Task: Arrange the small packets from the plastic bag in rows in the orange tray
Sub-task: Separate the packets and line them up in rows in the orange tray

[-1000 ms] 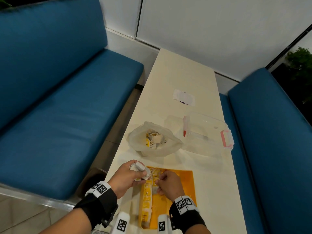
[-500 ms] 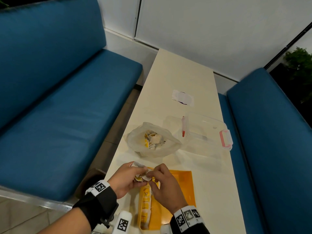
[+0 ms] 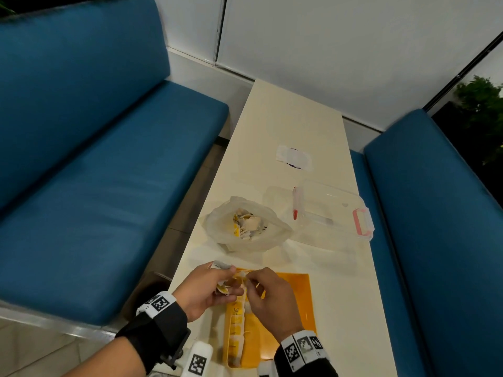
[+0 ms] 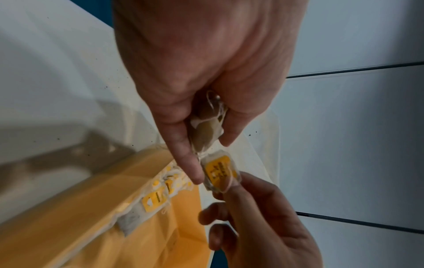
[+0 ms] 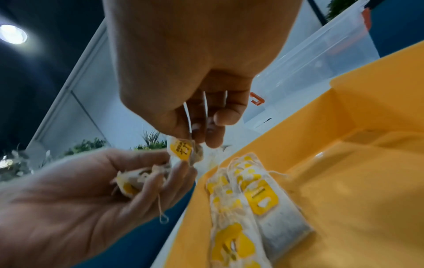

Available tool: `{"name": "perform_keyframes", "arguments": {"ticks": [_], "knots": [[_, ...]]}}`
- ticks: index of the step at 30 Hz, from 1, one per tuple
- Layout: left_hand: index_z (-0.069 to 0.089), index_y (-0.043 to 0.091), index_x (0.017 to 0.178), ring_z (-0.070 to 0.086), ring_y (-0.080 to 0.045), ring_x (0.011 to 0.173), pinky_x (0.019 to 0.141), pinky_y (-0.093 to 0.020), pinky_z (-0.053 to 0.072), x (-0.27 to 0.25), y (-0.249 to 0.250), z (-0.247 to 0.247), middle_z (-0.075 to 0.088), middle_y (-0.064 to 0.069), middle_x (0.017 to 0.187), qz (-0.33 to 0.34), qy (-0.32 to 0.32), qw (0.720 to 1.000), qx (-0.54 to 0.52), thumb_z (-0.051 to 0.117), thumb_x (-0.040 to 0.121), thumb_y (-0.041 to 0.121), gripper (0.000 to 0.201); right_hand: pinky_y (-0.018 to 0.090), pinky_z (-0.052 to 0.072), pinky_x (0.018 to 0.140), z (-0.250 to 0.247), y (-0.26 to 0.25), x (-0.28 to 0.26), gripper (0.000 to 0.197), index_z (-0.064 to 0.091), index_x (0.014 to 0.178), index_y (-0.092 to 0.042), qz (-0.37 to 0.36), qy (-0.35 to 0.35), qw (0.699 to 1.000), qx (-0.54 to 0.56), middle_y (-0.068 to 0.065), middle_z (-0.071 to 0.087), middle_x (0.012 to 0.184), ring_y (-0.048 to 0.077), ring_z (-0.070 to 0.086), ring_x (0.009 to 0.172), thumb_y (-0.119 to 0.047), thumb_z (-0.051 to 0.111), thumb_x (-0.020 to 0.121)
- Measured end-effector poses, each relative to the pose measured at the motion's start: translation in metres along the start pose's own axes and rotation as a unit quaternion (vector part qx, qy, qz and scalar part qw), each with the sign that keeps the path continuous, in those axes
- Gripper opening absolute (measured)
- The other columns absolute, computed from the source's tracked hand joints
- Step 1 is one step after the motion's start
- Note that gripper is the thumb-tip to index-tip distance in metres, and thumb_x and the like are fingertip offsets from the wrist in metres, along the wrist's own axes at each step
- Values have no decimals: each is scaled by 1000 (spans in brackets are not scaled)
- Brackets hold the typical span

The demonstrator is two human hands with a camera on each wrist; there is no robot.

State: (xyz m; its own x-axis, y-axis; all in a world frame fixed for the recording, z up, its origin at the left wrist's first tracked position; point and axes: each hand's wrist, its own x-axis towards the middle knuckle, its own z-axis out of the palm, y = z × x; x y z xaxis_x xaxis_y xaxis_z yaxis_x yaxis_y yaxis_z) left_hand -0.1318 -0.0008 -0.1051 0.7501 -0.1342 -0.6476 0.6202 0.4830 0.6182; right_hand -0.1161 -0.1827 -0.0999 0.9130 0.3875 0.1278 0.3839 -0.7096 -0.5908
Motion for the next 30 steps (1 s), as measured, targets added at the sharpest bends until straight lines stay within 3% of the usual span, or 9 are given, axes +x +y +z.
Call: {"name": "perform_keyframes", "arguments": {"ticks": [5, 10, 13, 16, 18, 20, 22, 26, 30], "knots": [[69, 19, 119, 73, -26, 80, 66, -34, 59, 0, 0, -7, 74, -21, 105, 34, 23, 998, 39, 65, 98, 14, 22, 17, 48, 69, -19, -1, 10, 19, 74, 72, -30, 194, -6, 966, 170, -5, 64, 88, 3, 60, 76, -13, 79, 79], [75, 31, 114, 63, -11, 74, 64, -27, 50, -5, 1, -8, 73, -1, 91, 96, -31, 981, 163, 64, 97, 9, 29, 11, 45, 65, -32, -4, 16, 12, 76, 74, -21, 209, -18, 960, 185, -2, 64, 87, -1, 57, 72, -11, 79, 78], [75, 27, 115, 63, -4, 73, 58, -21, 46, -8, 3, -6, 73, 5, 89, 124, -83, 963, 223, 68, 93, 5, 31, 16, 47, 65, -30, -3, 17, 10, 76, 76, -17, 225, -17, 941, 253, 0, 72, 80, 3, 62, 68, -8, 79, 79], [76, 18, 97, 63, 0, 67, 57, -18, 45, -7, 1, -1, 72, 8, 77, 162, -77, 943, 280, 76, 89, 9, 12, 20, 48, 61, -28, -2, 16, 7, 76, 79, -14, 233, -21, 930, 284, -1, 71, 72, 8, 61, 64, -8, 76, 83], [76, 17, 89, 68, -6, 74, 65, -29, 53, -4, -1, -1, 75, 4, 81, 192, -53, 929, 311, 80, 85, 18, 6, 17, 44, 55, -27, -3, 16, 4, 75, 82, -9, 238, -26, 922, 305, -1, 69, 67, 9, 60, 60, -6, 73, 85], [76, 17, 89, 72, -21, 88, 82, -45, 57, -3, -2, -1, 77, -4, 90, 205, -46, 921, 327, 80, 79, 30, 17, 18, 43, 52, -26, -3, 14, 3, 74, 85, -4, 243, -33, 915, 319, 3, 68, 66, 11, 60, 58, -2, 71, 85], [76, 16, 89, 72, -26, 92, 87, -49, 56, 0, -5, -3, 77, -8, 92, 203, -42, 921, 331, 79, 76, 36, 25, 22, 42, 50, -25, -3, 13, 4, 73, 88, 0, 245, -43, 912, 326, 7, 67, 66, 13, 60, 56, 0, 71, 84], [77, 17, 88, 72, -18, 84, 77, -39, 56, 3, -8, 0, 77, -4, 89, 212, -33, 918, 334, 79, 84, 25, 9, 26, 42, 48, -25, 1, 13, 4, 69, 89, 5, 251, -47, 911, 325, 15, 67, 62, 15, 55, 51, 2, 67, 87], [78, 18, 95, 63, 8, 64, 56, -10, 45, 6, -11, -3, 73, 18, 73, 207, 9, 927, 312, 73, 91, 13, 8, 26, 43, 48, -26, 16, 10, 4, 64, 91, 6, 274, -51, 907, 315, 18, 69, 64, 24, 59, 57, 3, 63, 90]]}}
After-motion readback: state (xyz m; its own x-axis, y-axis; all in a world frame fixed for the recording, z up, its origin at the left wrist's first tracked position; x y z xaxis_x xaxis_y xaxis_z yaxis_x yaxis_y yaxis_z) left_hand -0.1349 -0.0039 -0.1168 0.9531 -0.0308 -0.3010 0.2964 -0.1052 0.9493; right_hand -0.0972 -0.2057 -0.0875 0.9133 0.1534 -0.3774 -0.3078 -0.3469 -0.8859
